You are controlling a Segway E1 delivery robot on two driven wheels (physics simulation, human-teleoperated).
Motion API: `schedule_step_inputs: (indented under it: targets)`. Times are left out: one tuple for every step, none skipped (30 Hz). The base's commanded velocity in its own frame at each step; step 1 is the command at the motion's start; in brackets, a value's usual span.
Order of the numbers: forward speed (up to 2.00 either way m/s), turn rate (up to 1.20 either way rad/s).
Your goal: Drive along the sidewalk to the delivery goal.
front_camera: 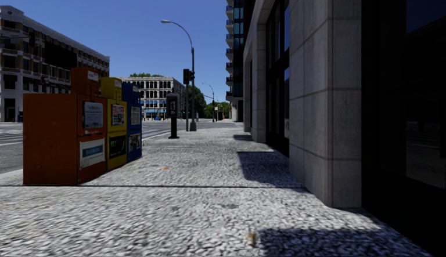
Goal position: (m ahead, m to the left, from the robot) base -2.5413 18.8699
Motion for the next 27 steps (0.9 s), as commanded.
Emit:
schedule_step_inputs:
  targets:
    - [2.00, 0.00]
    - [2.00, 0.00]
    - [2.00, 0.00]
    - [2.00, 0.00]
    - [2.00, 0.00]
    - [2.00, 0.00]
    - [2.00, 0.00]
    - [2.00, 0.00]
    - [2.00, 0.00]
    - [2.00, 0.00]
    - [2.00, 0.00]
    - [2.00, 0.00]
    - [2.00, 0.00]
    - [2.00, 0.00]
    - [2.00, 0.00]
    - [2.00, 0.00]
    - [2.00, 0.00]
    - [2.00, 0.00]
    - [2.00, 0.00]
    - [2.00, 0.00]
    - [2.00, 0.00]
    - [2.00, 0.00]
    - [2.00, 0.00]
    - [2.00, 0.00]
    - [2.00, 0.00]
    - [2.00, 0.00]
    - [2.00, 0.00]
